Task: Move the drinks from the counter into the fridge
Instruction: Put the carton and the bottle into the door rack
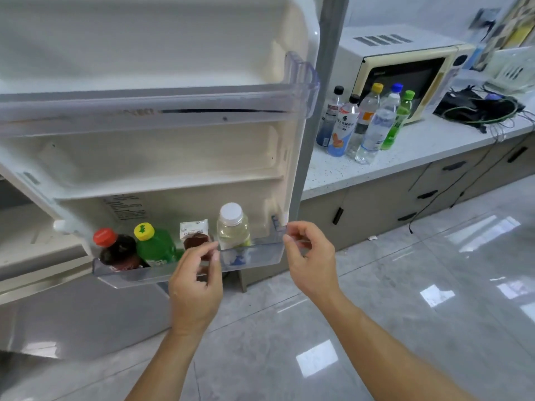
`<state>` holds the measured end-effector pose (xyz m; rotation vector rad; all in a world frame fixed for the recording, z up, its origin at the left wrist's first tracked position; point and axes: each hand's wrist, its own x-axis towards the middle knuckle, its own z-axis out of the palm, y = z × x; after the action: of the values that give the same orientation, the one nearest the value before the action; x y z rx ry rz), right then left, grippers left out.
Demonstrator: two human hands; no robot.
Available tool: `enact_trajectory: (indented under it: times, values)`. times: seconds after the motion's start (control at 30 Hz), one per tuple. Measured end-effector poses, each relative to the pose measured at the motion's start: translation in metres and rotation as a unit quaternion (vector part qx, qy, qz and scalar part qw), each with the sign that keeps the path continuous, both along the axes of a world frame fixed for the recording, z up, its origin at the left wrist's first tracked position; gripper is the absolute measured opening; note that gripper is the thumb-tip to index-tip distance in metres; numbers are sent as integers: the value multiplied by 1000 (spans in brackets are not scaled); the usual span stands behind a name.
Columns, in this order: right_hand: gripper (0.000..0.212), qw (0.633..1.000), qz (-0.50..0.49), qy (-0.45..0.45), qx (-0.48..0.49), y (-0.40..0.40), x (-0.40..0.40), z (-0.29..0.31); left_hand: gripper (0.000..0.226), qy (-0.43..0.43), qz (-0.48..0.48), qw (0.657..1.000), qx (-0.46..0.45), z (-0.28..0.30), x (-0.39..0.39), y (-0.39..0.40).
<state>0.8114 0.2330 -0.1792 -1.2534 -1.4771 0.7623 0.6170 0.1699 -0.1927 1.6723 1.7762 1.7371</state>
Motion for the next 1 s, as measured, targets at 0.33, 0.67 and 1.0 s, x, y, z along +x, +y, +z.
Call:
enact_trajectory:
  times: [0.33,0.67,1.0]
  values:
    - [26,993,-54,57,-92,-4,99,-26,33,-168,-73,969,-164,-17,119,20]
    - [19,981,-58,73,-173,14,239,-53,26,-254,-62,937,-232,-22,273,57]
    - [20,973,-39,76,-213,80,319,-60,24,-287,-23,922,-259,-23,332,106]
